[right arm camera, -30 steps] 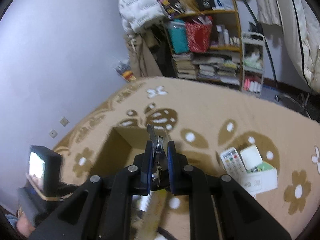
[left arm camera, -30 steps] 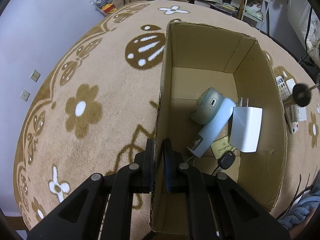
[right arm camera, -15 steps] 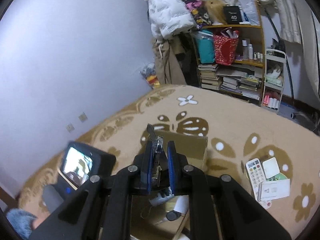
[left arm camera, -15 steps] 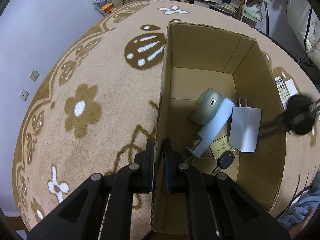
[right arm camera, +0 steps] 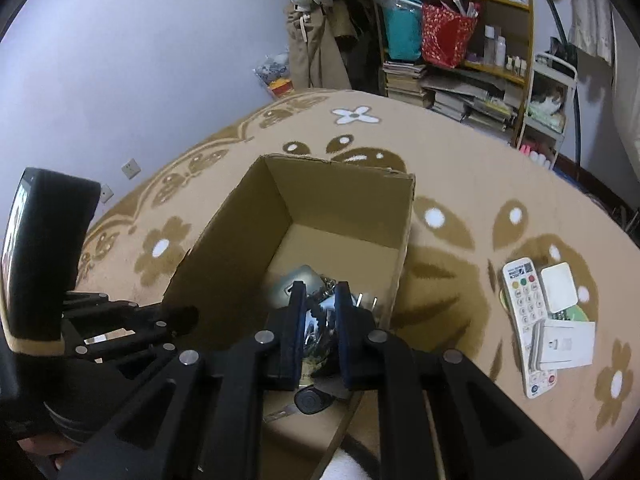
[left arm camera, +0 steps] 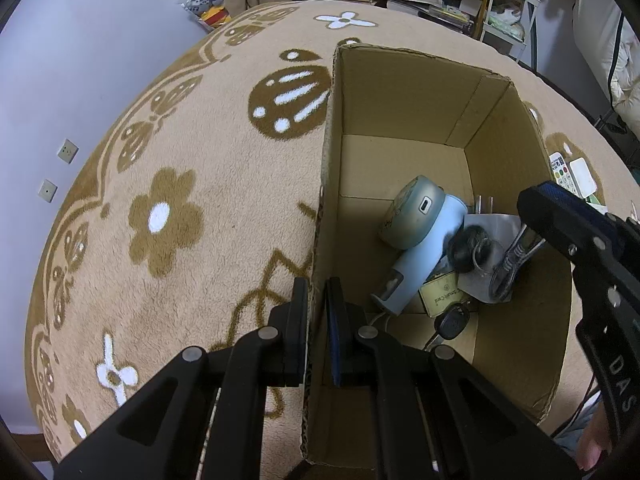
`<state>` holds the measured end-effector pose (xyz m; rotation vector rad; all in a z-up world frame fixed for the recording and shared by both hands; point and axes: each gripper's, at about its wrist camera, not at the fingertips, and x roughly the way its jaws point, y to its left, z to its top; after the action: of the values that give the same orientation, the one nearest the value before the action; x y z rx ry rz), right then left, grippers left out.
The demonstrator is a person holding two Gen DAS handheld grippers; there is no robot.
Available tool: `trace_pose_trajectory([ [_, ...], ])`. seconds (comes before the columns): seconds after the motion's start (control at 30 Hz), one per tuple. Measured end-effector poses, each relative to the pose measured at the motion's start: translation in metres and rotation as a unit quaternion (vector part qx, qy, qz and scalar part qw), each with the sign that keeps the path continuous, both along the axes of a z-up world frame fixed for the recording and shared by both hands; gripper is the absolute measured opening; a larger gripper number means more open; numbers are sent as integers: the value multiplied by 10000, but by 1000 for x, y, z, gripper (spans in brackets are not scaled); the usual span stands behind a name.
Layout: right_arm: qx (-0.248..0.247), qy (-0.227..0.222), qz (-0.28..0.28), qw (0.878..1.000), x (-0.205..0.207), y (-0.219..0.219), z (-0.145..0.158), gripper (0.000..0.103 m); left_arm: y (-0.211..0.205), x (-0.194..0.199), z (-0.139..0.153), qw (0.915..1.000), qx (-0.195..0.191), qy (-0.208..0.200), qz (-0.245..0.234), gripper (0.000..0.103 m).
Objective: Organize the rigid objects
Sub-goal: 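Carry the keys into the box and open the right tool, then move the right tool to the white wall plate and grasp it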
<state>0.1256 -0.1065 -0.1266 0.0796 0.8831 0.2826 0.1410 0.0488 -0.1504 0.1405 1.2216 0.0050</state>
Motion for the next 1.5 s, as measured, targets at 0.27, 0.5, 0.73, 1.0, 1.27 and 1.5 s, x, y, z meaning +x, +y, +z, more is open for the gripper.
trace_pose_trajectory([
  [0.27,-23,-37,-9,10000,-3,-2,6,19,-1,0,0,10000,5,-9,-11,8],
  [0.5,-305,-279,-118,9991,-4,2,16,67,1,1,1,10000,-16,-10,-8,8],
  [0.73,-408,-232,-386,9982,0,-11,20,91,1,1,1,10000,-11,-15,-18,8],
  [1.0,-761,-428,-721,9936,3,-33,31,103,2,1,1,10000,6,-19,-19,9],
  [1.27,-739,11,-1272,9891,17,-97,11,103,2,1,1,10000,4,-19,-6,9],
  [1.5,-441,382,-1952,9790,22,-153,-9,103,0,0,0,10000,29,16,-18,9],
])
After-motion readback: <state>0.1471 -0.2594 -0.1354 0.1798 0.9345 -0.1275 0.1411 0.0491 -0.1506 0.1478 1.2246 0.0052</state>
